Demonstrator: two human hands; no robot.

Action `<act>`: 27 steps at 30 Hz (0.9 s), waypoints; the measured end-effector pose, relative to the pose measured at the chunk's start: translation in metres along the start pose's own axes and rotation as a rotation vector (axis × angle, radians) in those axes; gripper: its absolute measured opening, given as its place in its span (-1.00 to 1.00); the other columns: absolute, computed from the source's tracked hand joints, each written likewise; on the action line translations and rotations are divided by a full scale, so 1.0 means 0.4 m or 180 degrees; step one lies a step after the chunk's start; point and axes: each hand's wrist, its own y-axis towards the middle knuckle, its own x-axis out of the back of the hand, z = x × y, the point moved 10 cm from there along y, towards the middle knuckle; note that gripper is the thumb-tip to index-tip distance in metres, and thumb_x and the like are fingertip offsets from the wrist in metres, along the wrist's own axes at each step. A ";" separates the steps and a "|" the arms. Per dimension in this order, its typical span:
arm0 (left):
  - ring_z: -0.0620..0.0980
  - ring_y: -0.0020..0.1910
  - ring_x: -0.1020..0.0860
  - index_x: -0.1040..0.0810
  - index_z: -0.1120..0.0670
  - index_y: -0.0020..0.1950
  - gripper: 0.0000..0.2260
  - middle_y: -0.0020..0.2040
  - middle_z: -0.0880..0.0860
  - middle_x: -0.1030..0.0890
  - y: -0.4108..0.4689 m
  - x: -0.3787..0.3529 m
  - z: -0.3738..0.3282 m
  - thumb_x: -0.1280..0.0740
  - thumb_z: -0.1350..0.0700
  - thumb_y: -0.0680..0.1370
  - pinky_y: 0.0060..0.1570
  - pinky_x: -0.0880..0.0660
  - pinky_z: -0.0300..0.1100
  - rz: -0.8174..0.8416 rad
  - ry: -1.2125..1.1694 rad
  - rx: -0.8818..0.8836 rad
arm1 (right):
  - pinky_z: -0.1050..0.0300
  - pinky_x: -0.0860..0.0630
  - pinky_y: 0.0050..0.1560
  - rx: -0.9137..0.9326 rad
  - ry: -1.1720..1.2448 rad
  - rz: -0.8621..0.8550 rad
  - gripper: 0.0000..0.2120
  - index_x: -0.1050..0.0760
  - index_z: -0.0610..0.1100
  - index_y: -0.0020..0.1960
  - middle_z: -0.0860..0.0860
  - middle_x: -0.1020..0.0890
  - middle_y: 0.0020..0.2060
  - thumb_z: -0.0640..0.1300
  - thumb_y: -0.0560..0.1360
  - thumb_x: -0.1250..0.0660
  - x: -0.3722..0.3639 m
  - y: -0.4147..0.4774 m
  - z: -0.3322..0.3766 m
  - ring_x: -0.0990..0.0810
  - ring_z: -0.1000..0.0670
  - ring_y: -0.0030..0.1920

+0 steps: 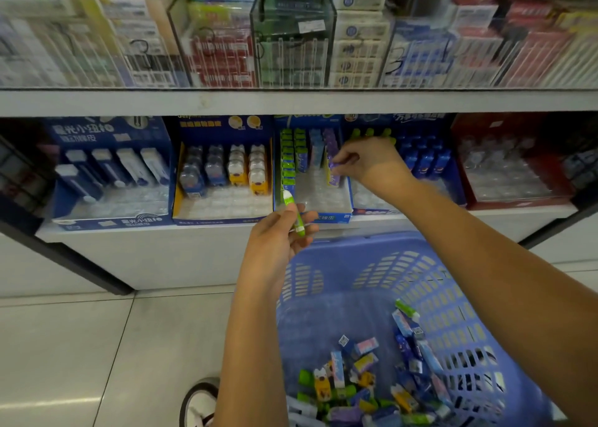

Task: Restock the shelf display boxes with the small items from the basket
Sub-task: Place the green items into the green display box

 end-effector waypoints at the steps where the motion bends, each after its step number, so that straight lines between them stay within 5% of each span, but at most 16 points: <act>1: -0.08 -0.11 -0.65 -0.61 0.08 0.01 -0.80 -0.08 0.00 -0.70 0.001 -0.002 0.000 -0.21 0.06 0.62 -0.11 -0.60 -0.26 0.0013 -0.0001 -0.0010 | 0.30 -0.41 -0.05 0.0008 -0.0065 -0.0028 -0.83 -0.65 -0.18 -0.01 -0.06 -0.68 -0.05 -0.19 0.41 -0.47 0.000 0.002 0.001 -0.55 0.09 -0.13; 5: -0.12 -0.15 -0.49 -0.65 0.01 0.00 -0.80 -0.13 -0.06 -0.61 0.001 -0.010 0.011 -0.23 0.05 0.61 -0.09 -0.46 -0.25 0.0131 -0.0286 0.0088 | 0.26 -0.44 -0.01 0.0047 -0.0291 0.0084 -0.80 -0.64 -0.17 0.02 -0.08 -0.65 -0.02 -0.17 0.41 -0.47 -0.002 0.011 0.015 -0.58 0.00 -0.07; 8: -0.10 -0.08 -0.54 -0.61 0.07 0.08 -0.82 -0.05 -0.02 -0.63 -0.004 -0.025 0.014 -0.24 0.08 0.59 -0.05 -0.48 -0.25 0.0336 -0.0742 0.0186 | 0.37 -0.39 -0.11 0.0074 -0.0314 0.0075 -0.73 -0.59 -0.16 0.12 -0.03 -0.54 -0.04 -0.19 0.43 -0.45 0.011 -0.009 0.034 -0.51 0.05 -0.16; 12: -0.04 0.02 -0.62 -0.56 0.10 -0.01 -0.90 -0.08 0.01 -0.66 -0.007 -0.030 -0.005 -0.25 0.19 0.58 0.02 -0.55 -0.25 0.0411 -0.0772 -0.0068 | 0.49 -0.42 -0.27 0.0114 0.1173 0.0208 -0.77 -0.55 -0.11 0.04 0.00 -0.55 -0.17 -0.26 0.41 -0.45 0.010 -0.113 0.071 -0.50 0.13 -0.35; 17: -0.03 0.06 -0.63 -0.52 0.18 0.18 -0.80 0.02 0.08 -0.64 -0.010 -0.032 -0.024 -0.27 0.21 0.57 0.02 -0.56 -0.27 0.0375 -0.0461 -0.0445 | 0.26 -0.58 -0.08 0.0073 0.2560 0.0737 -0.68 -0.55 -0.02 0.07 0.04 -0.64 -0.02 -0.34 0.41 -0.43 -0.030 -0.247 0.099 -0.66 0.08 -0.12; 24: -0.02 -0.03 -0.67 -0.60 0.16 0.10 -0.68 -0.03 0.12 -0.70 -0.012 -0.053 0.008 -0.34 -0.04 0.50 -0.11 -0.58 -0.29 0.0223 -0.0392 -0.0202 | 0.32 -0.57 -0.16 0.0138 0.2482 -0.0116 -0.80 -0.62 0.04 -0.08 0.09 -0.68 -0.26 -0.26 0.42 -0.44 0.015 -0.244 0.094 -0.65 0.07 -0.24; 27: -0.30 0.00 -0.60 -0.60 0.04 0.10 -0.75 0.05 -0.04 -0.66 -0.010 -0.051 -0.020 -0.27 -0.07 0.57 -0.05 -0.48 -0.49 -0.0085 0.0858 -0.0738 | 0.30 -0.57 -0.10 0.0121 0.1970 -0.0466 -0.82 -0.59 0.08 -0.07 0.13 -0.64 -0.22 -0.21 0.46 -0.41 0.049 -0.200 0.082 -0.63 0.06 -0.17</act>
